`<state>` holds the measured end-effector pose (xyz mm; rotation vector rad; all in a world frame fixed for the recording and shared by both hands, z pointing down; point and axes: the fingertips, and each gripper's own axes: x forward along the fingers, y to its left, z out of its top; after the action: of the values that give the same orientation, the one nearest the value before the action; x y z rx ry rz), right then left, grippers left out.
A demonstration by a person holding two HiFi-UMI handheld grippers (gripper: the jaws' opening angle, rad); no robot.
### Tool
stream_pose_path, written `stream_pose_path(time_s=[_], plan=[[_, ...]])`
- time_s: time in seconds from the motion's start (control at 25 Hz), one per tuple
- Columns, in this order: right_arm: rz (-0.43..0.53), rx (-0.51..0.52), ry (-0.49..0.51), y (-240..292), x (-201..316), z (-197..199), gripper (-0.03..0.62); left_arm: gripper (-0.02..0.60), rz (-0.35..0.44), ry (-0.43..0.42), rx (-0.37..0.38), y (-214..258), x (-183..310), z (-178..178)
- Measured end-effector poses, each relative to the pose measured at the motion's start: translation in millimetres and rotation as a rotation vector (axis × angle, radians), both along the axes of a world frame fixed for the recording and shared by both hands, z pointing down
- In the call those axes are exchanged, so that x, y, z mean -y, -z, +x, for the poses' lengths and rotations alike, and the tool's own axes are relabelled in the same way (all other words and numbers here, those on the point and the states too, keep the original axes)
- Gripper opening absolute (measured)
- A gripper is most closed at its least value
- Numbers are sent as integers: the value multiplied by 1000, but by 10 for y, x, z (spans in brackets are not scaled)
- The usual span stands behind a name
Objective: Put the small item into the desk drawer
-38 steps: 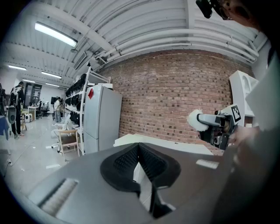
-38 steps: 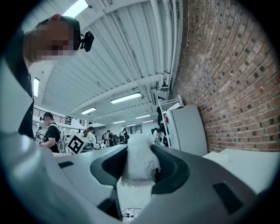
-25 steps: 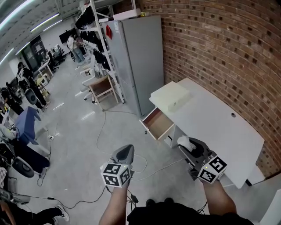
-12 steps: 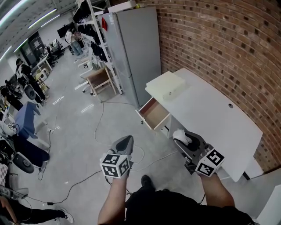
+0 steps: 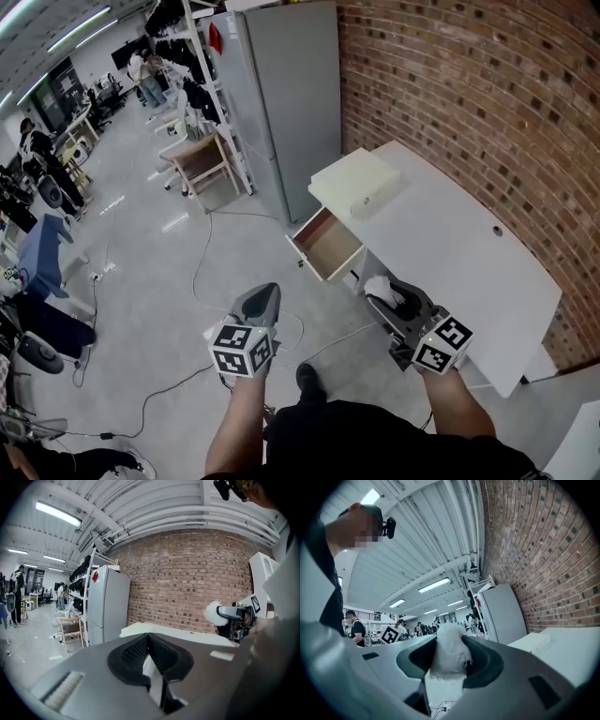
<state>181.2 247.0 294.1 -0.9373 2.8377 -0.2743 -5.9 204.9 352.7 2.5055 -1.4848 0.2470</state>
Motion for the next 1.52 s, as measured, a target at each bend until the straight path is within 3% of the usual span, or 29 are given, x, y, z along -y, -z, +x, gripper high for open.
stream_pose_path(time_s=[0.48,1.12,1.52], plan=[[-87,-41,11,-244,1013,-660,161,12,-42,-14,-46,-221,1019,-591],[-123,-66,-66,-368,1761,-1109,161,12,-67,-44,-78,-345,1648,-1245],[-160,-41,-15,-494,2286,-1369,161,12,-138,-42,-80,-572,2038,-1302]])
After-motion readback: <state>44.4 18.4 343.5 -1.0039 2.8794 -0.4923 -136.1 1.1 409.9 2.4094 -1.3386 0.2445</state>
